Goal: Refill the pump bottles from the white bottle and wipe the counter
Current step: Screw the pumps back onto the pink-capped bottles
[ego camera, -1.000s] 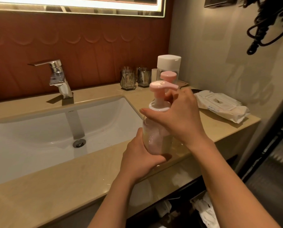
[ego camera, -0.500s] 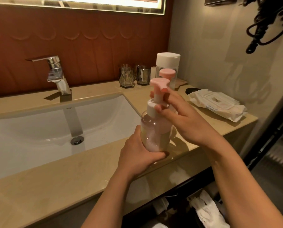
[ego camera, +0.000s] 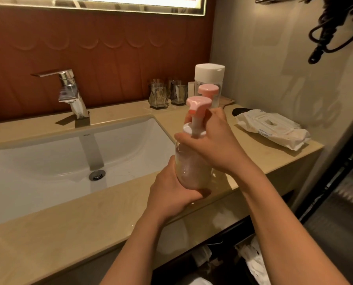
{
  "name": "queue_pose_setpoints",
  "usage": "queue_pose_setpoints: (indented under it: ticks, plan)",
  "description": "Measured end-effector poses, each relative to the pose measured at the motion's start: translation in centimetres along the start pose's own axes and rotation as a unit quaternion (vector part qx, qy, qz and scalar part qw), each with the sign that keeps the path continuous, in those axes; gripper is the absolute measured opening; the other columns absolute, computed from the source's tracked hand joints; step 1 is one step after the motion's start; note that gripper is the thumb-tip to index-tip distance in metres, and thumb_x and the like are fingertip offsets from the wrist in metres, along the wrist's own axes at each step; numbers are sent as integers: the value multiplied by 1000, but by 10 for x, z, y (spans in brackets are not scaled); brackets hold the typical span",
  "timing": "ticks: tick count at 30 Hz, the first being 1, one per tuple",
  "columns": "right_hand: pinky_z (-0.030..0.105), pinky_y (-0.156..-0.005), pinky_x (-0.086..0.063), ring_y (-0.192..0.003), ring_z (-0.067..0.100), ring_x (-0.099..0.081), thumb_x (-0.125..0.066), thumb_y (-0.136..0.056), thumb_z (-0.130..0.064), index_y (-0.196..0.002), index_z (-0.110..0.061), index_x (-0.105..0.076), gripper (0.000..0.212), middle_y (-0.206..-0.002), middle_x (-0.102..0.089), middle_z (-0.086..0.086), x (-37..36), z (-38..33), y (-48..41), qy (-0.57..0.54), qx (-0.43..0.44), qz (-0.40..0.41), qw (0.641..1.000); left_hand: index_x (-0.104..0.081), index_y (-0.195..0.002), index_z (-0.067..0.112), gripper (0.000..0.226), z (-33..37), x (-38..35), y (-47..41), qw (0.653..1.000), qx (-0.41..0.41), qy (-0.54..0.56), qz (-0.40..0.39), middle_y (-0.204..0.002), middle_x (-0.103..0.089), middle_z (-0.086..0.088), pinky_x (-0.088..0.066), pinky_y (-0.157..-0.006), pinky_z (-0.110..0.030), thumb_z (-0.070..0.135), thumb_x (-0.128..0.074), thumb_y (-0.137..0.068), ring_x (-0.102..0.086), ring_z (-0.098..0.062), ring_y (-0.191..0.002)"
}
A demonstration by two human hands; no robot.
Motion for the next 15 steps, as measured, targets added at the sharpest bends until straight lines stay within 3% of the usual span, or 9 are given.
queue_pose_setpoints:
  ticks: [4,8,10,13,15]
  plan:
    - [27,-85,-49,-100,10,-56,-71,-80,-28,-105,-18,-60,29,-107,-59,-3,0,1,6,-99,-6,-81,992,-43,-113,46,80,4,1,0,1000,-5,7,-14,-100,-62,20,-57,-76,-39,60,-76,-41,-62,-7,-91]
    - [36,-93,-46,-103,17,-52,-69,-81,-35,-100,-20,-60,26,-106,-57,-1,-4,4,4,-20,-24,35,999,-42,-116,42,82,5,-1,0,1000,-12,-6,0,-105,-61,16,-56,-80,-38,63,-73,-43,-60,-7,-95]
    - [28,-95,-37,-109,14,-45,-64,-84,-43,-100,-22,-59,27,-109,-53,-3,-6,1,8,55,-25,92,994,-42,-118,39,85,5,-2,-1,1000,-6,-20,9,-108,-60,12,-56,-81,-36,69,-66,-42,-59,-8,-95]
    - [25,-92,-26,-116,12,-36,-52,-86,-55,-110,-20,-57,43,-120,-51,-3,-8,-2,16,141,-17,115,983,-41,-123,38,89,7,-3,-2,999,-7,-42,19,-112,-59,11,-54,-82,-35,75,-57,-45,-57,-8,-97]
    - [27,-96,-29,-120,12,-34,-47,-87,-56,-119,-21,-52,48,-125,-47,-4,-10,2,19,87,-20,90,992,-42,-120,39,82,7,-3,-2,999,-12,-37,19,-108,-59,14,-54,-80,-34,74,-58,-47,-57,-6,-95]
Point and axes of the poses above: each hand's wrist, its own y-axis away from the middle knuckle, its own x-axis out of the back of the hand, z = x × y, the point moved 5 cm from there along -y, towards the middle knuckle
